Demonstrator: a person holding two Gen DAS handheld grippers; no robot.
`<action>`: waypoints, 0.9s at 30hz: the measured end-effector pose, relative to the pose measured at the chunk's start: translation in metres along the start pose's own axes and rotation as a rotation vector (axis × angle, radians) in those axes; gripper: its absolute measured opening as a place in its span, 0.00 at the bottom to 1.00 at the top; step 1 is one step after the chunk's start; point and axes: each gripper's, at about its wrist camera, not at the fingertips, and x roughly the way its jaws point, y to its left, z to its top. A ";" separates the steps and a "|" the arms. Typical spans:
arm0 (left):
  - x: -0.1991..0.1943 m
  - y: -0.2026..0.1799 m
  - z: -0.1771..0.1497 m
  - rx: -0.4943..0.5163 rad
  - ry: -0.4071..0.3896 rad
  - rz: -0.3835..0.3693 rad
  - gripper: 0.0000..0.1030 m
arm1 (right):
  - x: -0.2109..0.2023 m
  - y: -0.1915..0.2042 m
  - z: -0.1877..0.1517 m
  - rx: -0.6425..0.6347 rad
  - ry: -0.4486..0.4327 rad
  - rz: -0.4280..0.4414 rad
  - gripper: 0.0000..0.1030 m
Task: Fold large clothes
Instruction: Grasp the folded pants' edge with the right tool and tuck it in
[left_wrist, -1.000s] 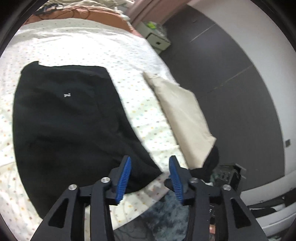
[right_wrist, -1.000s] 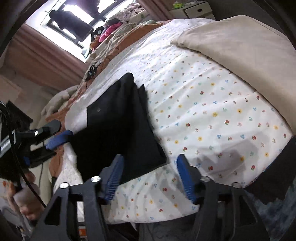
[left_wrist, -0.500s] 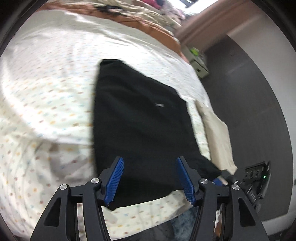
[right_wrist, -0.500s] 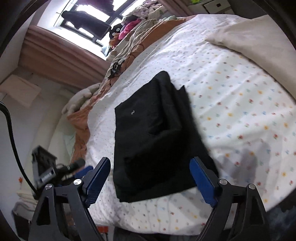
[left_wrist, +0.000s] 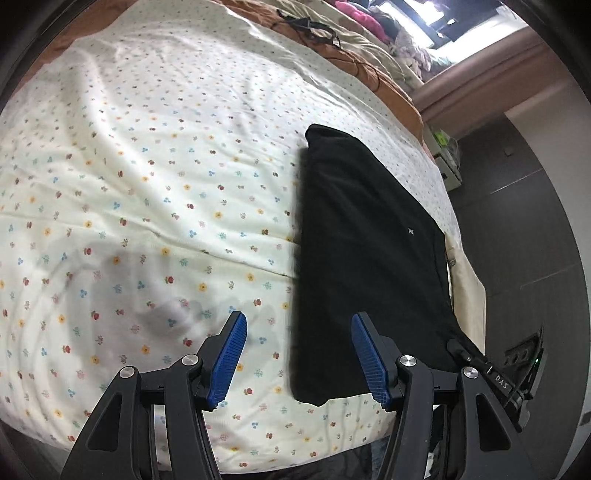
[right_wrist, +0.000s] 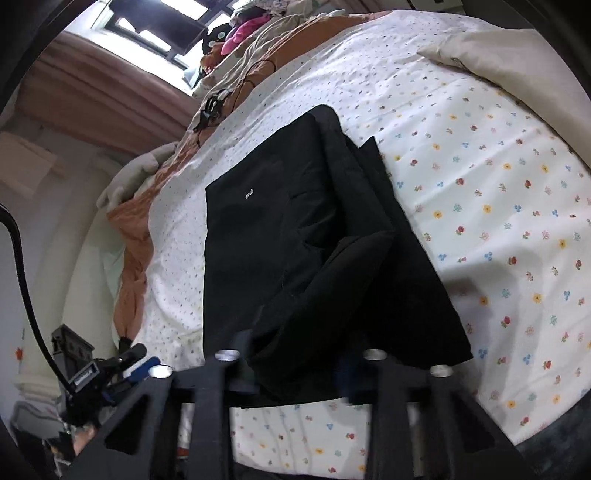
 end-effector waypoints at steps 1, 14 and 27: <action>0.002 -0.002 0.000 0.008 0.004 -0.002 0.59 | -0.004 -0.003 -0.001 -0.001 -0.010 0.010 0.17; 0.044 -0.037 -0.004 0.081 0.061 -0.013 0.59 | -0.020 -0.039 -0.015 0.034 -0.038 0.006 0.11; 0.109 -0.046 -0.009 0.113 0.166 0.028 0.59 | -0.006 -0.099 -0.031 0.126 -0.023 -0.003 0.09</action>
